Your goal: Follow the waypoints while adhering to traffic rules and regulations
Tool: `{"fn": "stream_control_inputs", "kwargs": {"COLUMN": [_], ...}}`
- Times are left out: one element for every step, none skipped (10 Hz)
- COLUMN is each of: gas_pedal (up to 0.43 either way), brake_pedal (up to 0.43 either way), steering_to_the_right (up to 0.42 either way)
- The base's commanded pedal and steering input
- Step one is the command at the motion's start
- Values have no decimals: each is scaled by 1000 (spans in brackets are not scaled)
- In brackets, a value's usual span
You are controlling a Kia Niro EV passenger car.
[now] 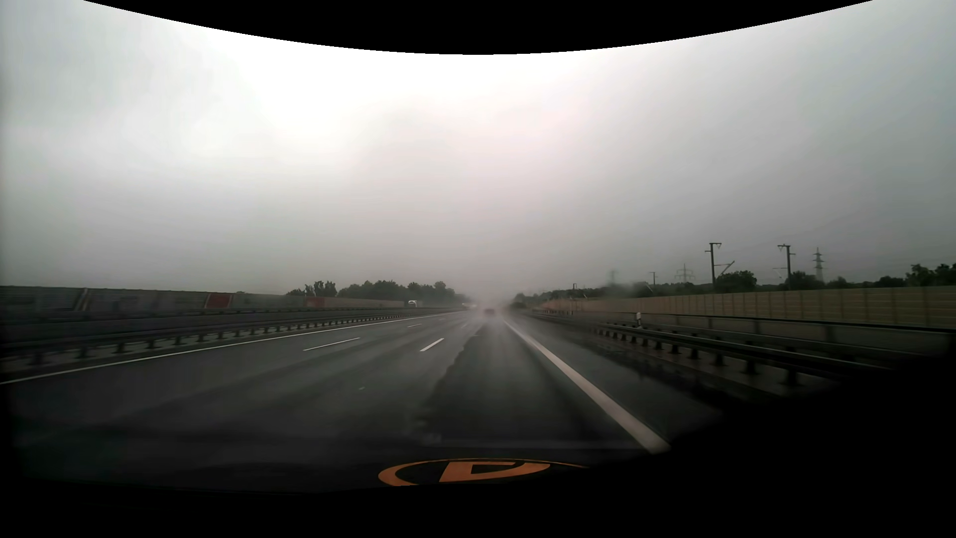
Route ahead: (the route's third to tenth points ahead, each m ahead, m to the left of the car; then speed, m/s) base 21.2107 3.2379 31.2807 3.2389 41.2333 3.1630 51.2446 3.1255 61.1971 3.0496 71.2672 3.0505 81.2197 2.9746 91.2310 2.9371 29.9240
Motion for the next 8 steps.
{"fn": "stream_control_inputs", "kwargs": {"gas_pedal": [220, 220, 220, 220, 220, 220, 220, 220], "brake_pedal": [0, 0, 0, 0, 0, 0, 0, 0], "steering_to_the_right": [-2, -1, 0, 1, 2, 1, 1, 1]}}
